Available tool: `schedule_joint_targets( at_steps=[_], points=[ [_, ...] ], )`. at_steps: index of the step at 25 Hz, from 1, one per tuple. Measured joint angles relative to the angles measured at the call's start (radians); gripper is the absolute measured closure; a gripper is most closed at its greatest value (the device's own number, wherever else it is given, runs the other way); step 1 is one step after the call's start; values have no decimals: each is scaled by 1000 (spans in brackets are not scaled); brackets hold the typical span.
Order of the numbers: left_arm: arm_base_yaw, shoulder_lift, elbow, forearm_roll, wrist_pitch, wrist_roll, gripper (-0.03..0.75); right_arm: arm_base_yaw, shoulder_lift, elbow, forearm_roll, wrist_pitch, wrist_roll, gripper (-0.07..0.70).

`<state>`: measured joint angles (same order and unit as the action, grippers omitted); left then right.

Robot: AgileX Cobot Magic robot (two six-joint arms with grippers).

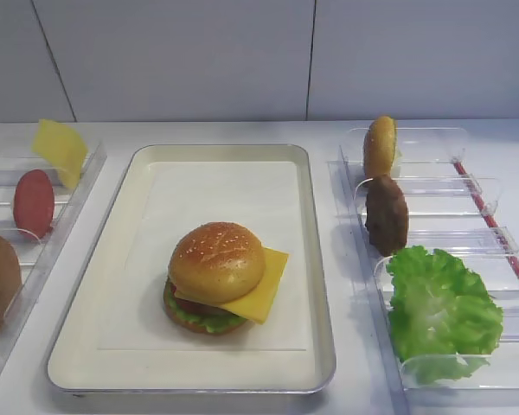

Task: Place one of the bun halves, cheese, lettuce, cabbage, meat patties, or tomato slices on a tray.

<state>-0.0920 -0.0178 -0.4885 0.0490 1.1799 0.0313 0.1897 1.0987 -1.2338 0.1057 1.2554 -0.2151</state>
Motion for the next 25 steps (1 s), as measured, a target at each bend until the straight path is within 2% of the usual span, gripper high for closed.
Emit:
schedule_joint_targets(
  at_steps=[4, 9, 15, 22, 25],
  points=[
    [0, 0, 0, 0, 0, 0, 302, 0, -159, 156, 8, -4, 23, 60],
    [0, 0, 0, 0, 0, 0, 302, 0, -363, 339, 35, -69, 27, 60],
    [0, 0, 0, 0, 0, 0, 302, 0, -570, 501, 58, -125, 29, 60],
    [0, 0, 0, 0, 0, 0, 302, 0, -811, 644, 60, -135, 27, 60],
    [0, 0, 0, 0, 0, 0, 302, 0, -911, 681, 60, -120, 27, 60]
  ],
)
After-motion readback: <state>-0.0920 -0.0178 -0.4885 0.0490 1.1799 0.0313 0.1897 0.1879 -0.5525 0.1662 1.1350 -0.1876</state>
